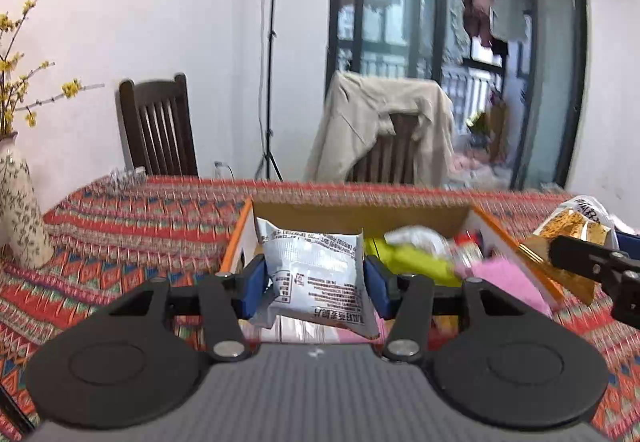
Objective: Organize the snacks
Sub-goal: 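Lift both held snacks and carry them over the orange box, then open both grippers to drop the yellow bag and sachet inside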
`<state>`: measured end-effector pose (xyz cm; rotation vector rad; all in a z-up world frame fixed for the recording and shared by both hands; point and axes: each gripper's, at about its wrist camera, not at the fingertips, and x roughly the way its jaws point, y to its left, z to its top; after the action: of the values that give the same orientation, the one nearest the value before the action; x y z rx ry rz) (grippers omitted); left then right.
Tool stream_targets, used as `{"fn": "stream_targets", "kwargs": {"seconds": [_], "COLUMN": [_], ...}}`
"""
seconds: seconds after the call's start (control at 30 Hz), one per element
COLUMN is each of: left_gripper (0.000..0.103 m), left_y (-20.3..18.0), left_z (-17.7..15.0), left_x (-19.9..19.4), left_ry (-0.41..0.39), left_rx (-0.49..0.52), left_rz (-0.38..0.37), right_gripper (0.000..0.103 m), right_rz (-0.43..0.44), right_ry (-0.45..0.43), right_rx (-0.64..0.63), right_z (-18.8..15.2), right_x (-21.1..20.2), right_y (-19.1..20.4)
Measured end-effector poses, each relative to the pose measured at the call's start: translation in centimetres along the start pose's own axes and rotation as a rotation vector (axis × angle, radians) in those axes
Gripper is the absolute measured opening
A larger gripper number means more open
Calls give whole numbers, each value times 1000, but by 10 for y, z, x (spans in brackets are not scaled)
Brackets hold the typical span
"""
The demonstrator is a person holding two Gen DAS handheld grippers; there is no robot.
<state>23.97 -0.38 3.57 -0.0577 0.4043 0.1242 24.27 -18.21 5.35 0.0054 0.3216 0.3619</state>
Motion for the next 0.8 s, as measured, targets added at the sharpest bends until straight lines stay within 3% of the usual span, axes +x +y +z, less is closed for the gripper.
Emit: {"fn": "stream_targets", "kwargs": {"seconds": [0.2, 0.33, 0.47, 0.53, 0.57, 0.63, 0.67, 0.7, 0.8], "left_gripper": [54, 54, 56, 70, 79, 90, 103, 103, 103], "left_y": [1, 7, 10, 9, 9, 12, 11, 12, 15], "left_z": [-6, -17, -22, -24, -25, -26, -27, -28, -30], "left_x": [34, 51, 58, 57, 55, 52, 51, 49, 51], "left_ry": [-61, -35, -27, -33, -42, -71, -84, -98, -97], "left_rx": [-17, -13, -13, -14, -12, -11, -13, -19, -31], "left_rz": [60, 39, 16, 12, 9, 16, 28, 41, 50], "right_gripper": [49, 49, 50, 53, 59, 90, 96, 103, 103], "right_rz": [-8, -1, -2, -9, -13, -21, -25, -28, -21], "right_ry": [-1, -55, -42, -25, -14, -1, -2, -3, -17], "right_rx": [35, 71, 79, 78, 80, 87, 94, 103, 129], "right_z": [6, -11, -22, -25, -27, -30, -31, -33, -33], "right_x": [53, 66, 75, 78, 80, 82, 80, 78, 71], "right_y": [-2, -13, -18, -19, -21, -22, -24, -26, -32]}}
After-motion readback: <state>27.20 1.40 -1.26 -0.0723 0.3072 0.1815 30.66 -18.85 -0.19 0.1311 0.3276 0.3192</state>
